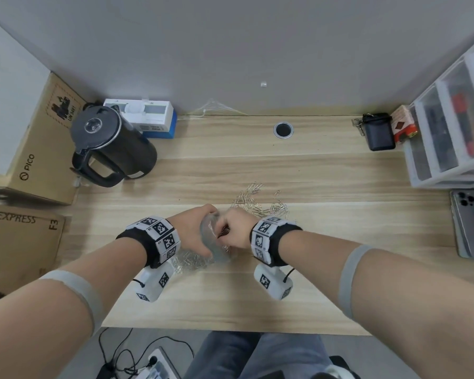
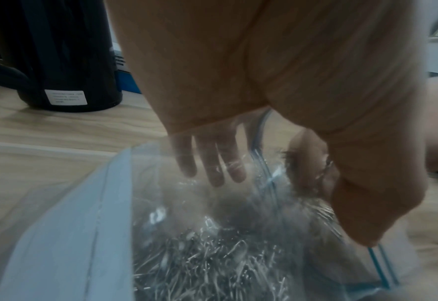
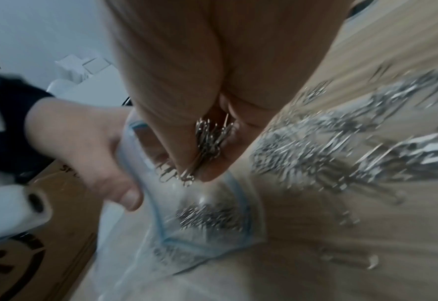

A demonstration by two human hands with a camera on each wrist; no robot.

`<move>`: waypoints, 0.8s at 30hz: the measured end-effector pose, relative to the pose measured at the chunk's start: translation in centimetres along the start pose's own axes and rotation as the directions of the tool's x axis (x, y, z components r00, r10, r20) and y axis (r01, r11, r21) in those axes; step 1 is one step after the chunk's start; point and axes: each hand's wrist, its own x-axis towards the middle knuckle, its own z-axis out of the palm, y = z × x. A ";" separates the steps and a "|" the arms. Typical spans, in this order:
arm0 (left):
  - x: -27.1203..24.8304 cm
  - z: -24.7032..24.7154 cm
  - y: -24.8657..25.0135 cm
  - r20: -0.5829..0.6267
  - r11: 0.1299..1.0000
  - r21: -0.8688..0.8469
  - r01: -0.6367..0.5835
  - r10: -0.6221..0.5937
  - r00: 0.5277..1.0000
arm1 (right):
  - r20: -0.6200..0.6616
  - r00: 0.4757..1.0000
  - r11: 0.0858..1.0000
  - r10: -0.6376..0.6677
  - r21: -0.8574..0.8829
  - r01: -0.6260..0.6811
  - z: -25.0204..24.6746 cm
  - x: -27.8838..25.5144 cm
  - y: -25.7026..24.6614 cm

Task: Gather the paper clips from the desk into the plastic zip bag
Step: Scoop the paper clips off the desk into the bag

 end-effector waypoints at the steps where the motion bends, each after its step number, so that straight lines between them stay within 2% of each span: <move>1: -0.2 -0.1 0.1 0.002 1.000 -0.016 -0.011 0.011 1.000 | -0.001 1.000 0.999 0.010 -0.039 -0.010 0.8 0.2 -0.7; 6: -0.7 0.3 0.0 0.000 1.000 -0.019 -0.009 0.009 1.000 | 0.075 0.996 0.982 0.048 -0.184 -0.034 2.1 0.4 -2.2; 9: -0.8 0.4 -0.1 -0.006 1.000 -0.012 0.010 -0.010 1.000 | 0.047 0.999 0.991 -0.001 -0.136 0.007 1.4 -0.2 -1.4; 12: -0.7 0.6 -0.3 -0.030 0.999 0.029 0.034 -0.033 0.999 | -0.058 0.998 1.000 -0.006 0.005 0.007 -0.4 -1.1 -0.4; 14: -0.8 0.7 -0.4 -0.058 0.997 0.063 0.041 -0.038 0.998 | -0.115 0.992 0.999 0.046 0.011 -0.045 -1.9 -1.4 0.7; 16: -0.8 0.7 -0.5 -0.066 0.995 0.082 0.048 -0.043 0.997 | -0.133 0.974 0.983 0.181 0.017 -0.180 -3.4 -1.8 2.1; 18: -0.9 0.8 -0.7 -0.062 0.996 0.080 0.049 -0.044 0.997 | -0.039 0.939 0.923 0.341 0.205 -0.326 -4.0 -2.4 3.4; 20: -0.9 1.0 -0.8 -0.060 0.996 0.081 0.048 -0.043 0.997 | 0.119 0.901 0.821 0.417 0.376 -0.429 -3.5 -2.8 4.1; 22: -1.0 1.1 -0.8 -0.058 0.995 0.088 0.048 -0.043 0.997 | 0.226 0.875 0.781 0.428 0.395 -0.484 -2.2 -2.7 5.1; 24: -1.1 1.3 -1.0 -0.056 0.993 0.106 0.049 -0.043 0.998 | 0.381 0.853 0.765 0.357 0.405 -0.501 -0.6 -2.3 6.2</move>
